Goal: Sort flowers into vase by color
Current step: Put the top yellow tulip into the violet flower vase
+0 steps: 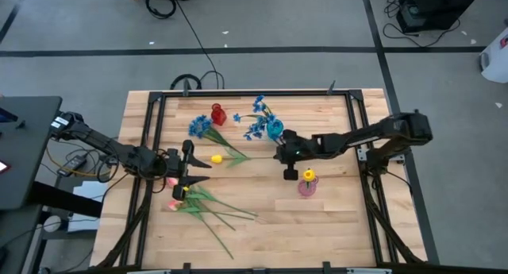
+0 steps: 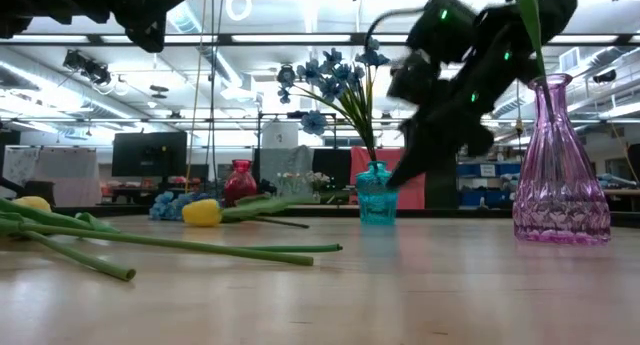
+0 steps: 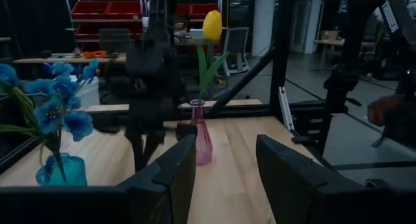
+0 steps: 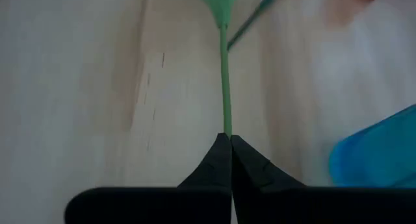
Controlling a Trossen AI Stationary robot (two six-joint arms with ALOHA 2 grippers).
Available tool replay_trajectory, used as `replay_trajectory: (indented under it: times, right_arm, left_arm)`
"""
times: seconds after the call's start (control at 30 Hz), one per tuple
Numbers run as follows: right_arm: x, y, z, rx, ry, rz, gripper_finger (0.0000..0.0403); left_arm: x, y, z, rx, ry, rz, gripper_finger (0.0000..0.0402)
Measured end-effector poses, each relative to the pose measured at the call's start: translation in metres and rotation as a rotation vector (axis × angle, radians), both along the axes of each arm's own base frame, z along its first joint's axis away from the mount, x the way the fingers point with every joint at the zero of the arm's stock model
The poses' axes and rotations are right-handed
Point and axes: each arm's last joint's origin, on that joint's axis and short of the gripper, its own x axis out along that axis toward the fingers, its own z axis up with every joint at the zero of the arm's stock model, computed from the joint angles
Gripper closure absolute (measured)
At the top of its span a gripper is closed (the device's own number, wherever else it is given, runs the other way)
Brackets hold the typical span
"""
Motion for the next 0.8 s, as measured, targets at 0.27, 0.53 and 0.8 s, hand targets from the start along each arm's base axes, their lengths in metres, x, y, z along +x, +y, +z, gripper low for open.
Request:
replay_trajectory:
  times: [0.27,0.53,0.8]
  right_arm:
    - [-0.011,0.001,0.05,-0.063,-0.214,0.064,0.0402]
    - [-0.03,0.003,0.089,-0.083,-0.38,0.103,0.0402]
    - [-0.053,0.004,0.124,-0.106,-0.542,0.107,0.0402]
  left_arm:
    - [0.0,0.001,-0.002,0.002,0.024,0.021,0.0234]
    - [0.0,-0.002,-0.005,-0.033,0.051,-0.063,0.0234]
    - [0.003,-0.005,-0.005,-0.034,0.043,-0.119,0.0234]
